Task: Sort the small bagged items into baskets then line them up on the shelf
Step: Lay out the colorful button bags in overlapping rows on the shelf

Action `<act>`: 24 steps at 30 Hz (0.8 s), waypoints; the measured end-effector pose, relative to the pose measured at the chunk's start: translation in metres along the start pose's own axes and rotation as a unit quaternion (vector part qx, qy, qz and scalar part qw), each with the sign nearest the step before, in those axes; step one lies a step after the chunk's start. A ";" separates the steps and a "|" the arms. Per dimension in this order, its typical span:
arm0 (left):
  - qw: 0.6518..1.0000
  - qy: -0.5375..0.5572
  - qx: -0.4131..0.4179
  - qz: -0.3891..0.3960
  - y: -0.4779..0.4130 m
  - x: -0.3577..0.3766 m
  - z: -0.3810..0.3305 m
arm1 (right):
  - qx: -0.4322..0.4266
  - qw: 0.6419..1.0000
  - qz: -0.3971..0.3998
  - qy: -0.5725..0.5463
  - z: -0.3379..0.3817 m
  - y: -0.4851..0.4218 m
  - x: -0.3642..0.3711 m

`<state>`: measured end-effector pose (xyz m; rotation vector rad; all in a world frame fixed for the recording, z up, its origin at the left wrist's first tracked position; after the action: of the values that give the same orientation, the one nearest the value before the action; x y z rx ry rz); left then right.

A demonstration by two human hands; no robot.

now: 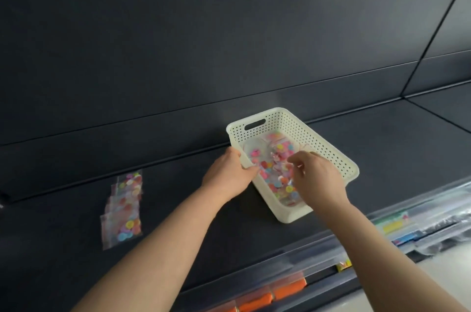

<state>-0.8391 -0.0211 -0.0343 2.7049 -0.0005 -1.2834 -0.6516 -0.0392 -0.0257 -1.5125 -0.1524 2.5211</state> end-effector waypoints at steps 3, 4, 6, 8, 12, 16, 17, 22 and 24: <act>0.999 -0.047 -0.010 -0.018 -0.010 0.000 -0.019 | 0.010 0.997 0.006 -0.072 -0.013 -0.009 -0.009; 0.995 -0.096 -0.002 -0.042 -0.012 -0.002 -0.029 | 0.021 0.995 0.014 -0.091 -0.019 -0.012 -0.013; 0.976 -0.183 0.062 -0.100 -0.012 -0.005 -0.059 | 0.040 0.993 0.016 -0.107 -0.030 -0.019 -0.021; 0.967 -0.210 0.136 -0.047 -0.016 0.015 -0.090 | 0.041 0.995 -0.008 -0.085 -0.040 -0.026 -0.030; 0.918 -0.319 0.100 0.213 -0.023 0.091 -0.103 | 0.022 0.999 -0.001 -0.043 -0.052 -0.032 -0.032; 0.890 -0.392 0.081 0.219 -0.033 0.112 -0.105 | 0.030 0.999 0.014 -0.004 -0.061 -0.030 -0.031; 0.894 -0.384 0.085 0.213 -0.035 0.113 -0.108 | 0.034 0.999 0.014 0.003 -0.064 -0.029 -0.032; 0.935 -0.288 0.119 0.171 -0.039 0.105 -0.117 | 0.043 0.999 0.009 0.026 -0.067 -0.027 -0.034; 0.957 -0.217 0.143 0.130 -0.039 0.092 -0.123 | 0.041 0.998 0.013 0.035 -0.067 -0.028 -0.035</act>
<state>-0.6879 0.0282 -0.0339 2.4548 -0.6122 -1.8723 -0.5734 -0.0204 -0.0221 -1.5784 -0.0176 2.4567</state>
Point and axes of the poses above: each hand's wrist, its own y-axis away from the middle knuckle, its own x-axis out of the palm, z = x × y, the point moved 6 cm from there along -y, towards the middle knuckle, and after that the axes turned 2 degrees about -z, right-handed, at the moved point
